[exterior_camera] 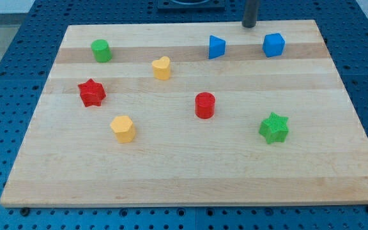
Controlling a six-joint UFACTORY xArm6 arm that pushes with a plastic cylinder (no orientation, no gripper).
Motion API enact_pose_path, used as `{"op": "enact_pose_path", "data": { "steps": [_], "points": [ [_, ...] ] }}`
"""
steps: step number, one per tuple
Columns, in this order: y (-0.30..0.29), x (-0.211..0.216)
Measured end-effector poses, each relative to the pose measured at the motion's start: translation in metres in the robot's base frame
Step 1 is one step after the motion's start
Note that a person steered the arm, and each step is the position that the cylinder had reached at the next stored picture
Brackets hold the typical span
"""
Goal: Push the blue triangle above to the red circle
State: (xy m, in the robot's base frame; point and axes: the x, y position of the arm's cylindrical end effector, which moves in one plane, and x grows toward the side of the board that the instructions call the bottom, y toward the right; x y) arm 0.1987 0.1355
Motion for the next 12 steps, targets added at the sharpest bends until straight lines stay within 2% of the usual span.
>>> {"op": "enact_pose_path", "data": {
  "steps": [1,2,3,6,7,8,9,10,11,12],
  "points": [
    [0.003,0.044],
    [0.003,0.050],
    [0.003,0.085],
    [0.024,0.089],
    [-0.014,0.084],
    [-0.067,0.060],
    [-0.067,0.060],
    [-0.079,0.073],
    [-0.082,0.138],
    [-0.085,0.133]
  ]
}}
